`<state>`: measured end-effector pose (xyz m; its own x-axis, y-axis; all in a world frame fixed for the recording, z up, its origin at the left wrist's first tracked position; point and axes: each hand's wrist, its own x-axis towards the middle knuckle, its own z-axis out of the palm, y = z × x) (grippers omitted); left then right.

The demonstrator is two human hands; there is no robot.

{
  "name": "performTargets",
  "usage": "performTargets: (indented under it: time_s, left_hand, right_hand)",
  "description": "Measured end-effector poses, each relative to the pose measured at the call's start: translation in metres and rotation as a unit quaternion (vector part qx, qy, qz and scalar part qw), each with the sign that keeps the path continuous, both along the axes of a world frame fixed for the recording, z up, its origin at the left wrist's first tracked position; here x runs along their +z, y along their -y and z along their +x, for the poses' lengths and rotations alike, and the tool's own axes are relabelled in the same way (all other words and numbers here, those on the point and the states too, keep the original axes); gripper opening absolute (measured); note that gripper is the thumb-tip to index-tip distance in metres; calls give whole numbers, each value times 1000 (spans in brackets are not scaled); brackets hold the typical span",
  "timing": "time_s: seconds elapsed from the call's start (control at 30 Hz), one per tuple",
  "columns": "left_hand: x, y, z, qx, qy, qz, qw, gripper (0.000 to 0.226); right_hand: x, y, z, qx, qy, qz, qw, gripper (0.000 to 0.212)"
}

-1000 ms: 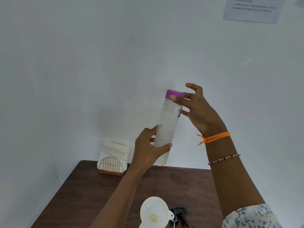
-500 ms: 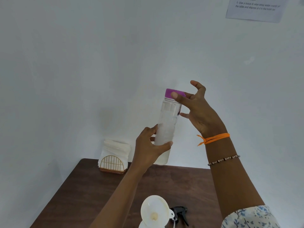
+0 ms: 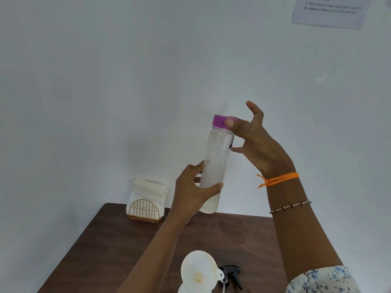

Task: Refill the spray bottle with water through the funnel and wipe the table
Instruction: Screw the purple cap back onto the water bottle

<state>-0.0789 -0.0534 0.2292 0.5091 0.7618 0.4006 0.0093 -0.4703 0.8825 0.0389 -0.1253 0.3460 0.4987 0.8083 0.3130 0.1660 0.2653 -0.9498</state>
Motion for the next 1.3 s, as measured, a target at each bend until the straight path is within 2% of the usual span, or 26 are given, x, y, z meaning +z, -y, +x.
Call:
performTargets:
  time_s: [0.13,0.2,0.4,0.5,0.6,0.77,0.87,0.97,1.03,1.1,1.23,1.3]
  left_hand:
    - [-1,-1,-1,-3,5,-2,1000,62]
    - [0,-1,-1,-4,6,-2,1000,62]
    - [-1,-1,-2,-2,4,-1,1000,63]
    - [0,-1,-2,-5,6,-5,1000,62]
    - [0,-2,-3,-5,8,-7,1000,62]
    - [0,1,-2,-12,3,9,1000,62]
    - [1,1,-2,-20,11,-10,1000,61]
    - [0,0,-3,-29,18,-20,999,62]
    - [0,0,-3,-34,19,-19,999,62]
    - [0,0,-3,-37,19,-16,999,62]
    - [2,3,-4,-38,5,-5,999,58]
    - [2,3,-5,-43,1,-5,999,58]
  right_hand:
    - [0,2,6,16,-65,20,998,59]
    - [1,0,6,6,-60,17,998,52]
    - [0,-4,2,-18,-20,14,1000,80]
    - [0,-3,6,15,-66,21,997,68]
    - [-1,-3,8,14,-68,6,998,54]
    - [-1,-6,1,-39,-21,17,999,73]
    - [-1,-4,3,-18,-39,21,999,80]
    - [-2,-1,10,29,-85,27,996,59]
    - [-3,0,12,37,-76,29,996,48]
    - [-2,-1,10,21,-57,30,998,48]
    - [-1,-3,7,2,-40,26,999,62]
    - [-1,-2,6,14,-50,30,998,60]
